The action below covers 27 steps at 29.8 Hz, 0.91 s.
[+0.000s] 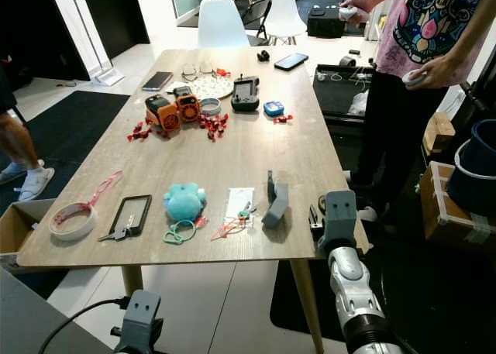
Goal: Hang keys on a hook
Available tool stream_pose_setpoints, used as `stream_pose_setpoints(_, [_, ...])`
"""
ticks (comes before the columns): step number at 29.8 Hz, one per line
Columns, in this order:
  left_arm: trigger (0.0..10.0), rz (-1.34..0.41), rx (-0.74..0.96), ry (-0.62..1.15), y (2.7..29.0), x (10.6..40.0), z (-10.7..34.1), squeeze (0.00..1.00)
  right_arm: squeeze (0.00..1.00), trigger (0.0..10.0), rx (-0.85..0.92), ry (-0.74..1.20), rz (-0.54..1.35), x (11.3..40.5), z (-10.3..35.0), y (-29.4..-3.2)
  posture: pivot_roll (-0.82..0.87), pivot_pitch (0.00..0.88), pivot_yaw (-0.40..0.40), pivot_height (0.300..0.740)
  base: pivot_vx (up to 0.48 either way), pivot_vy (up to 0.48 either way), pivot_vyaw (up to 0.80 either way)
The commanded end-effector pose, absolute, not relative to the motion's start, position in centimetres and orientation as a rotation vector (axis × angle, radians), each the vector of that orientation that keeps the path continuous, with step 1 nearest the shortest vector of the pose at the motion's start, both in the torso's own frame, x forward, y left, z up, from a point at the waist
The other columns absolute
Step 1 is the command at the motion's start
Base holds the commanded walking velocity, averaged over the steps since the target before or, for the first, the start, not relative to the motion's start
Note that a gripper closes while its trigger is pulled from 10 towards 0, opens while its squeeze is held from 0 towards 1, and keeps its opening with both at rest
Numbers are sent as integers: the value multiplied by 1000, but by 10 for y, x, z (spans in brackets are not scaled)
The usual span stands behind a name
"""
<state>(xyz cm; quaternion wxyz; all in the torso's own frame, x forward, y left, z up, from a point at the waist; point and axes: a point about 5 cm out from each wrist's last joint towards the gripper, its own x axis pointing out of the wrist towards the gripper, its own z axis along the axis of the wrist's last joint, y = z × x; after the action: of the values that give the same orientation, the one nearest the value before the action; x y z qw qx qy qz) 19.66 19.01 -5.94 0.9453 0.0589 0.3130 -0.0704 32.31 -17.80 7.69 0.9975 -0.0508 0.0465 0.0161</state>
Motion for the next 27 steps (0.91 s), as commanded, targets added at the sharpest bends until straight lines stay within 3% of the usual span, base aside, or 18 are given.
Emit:
stream_pose_setpoints(1, [10000, -153, 132, 652, 191, 194, -61, 16, 0, 549, -108, 195, 35, 313, 56, -178, 48, 99, 42, 740, 0, 0, 0])
stream_pose_setpoints(2, [10000, -156, 134, 653, 190, 194, -61, 12, 0, 39, -113, 196, 35, 313, 56, -178, 48, 99, 42, 740, 0, 0, 0])
stream_pose_setpoints(19, [10000, -167, 145, 656, 190, 195, -61, 8, 0, 0, -154, 182, 49, 316, 61, -179, 47, 95, 44, 740, 0, 0, 0])
stream_pose_setpoints(23, [10000, -168, 145, 653, 190, 197, -60, 12, 0, 0, -145, 156, 135, 317, 65, -169, 47, 95, 43, 740, 0, 0, 0])
stream_pose_setpoints(24, [10000, -168, 144, 651, 190, 197, -60, 12, 0, 2196, -147, 147, 204, 316, 67, -160, 47, 95, 42, 740, 0, 0, 0])
stream_pose_setpoints(25, [10000, -168, 144, 651, 190, 197, -60, 12, 0, 2196, -147, 147, 204, 316, 67, -160, 47, 95, 42, 740, 0, 0, 0])
stream_pose_setpoints(26, [10000, -169, 143, 650, 190, 197, -59, 8, 0, 3569, -159, 142, 240, 315, 67, -156, 47, 95, 42, 740, 0, 0, 0])
stream_pose_setpoints(27, [10000, -169, 143, 650, 190, 197, -59, 8, 0, 3569, -159, 142, 240, 315, 67, -156, 47, 95, 42, 740, 0, 0, 0])
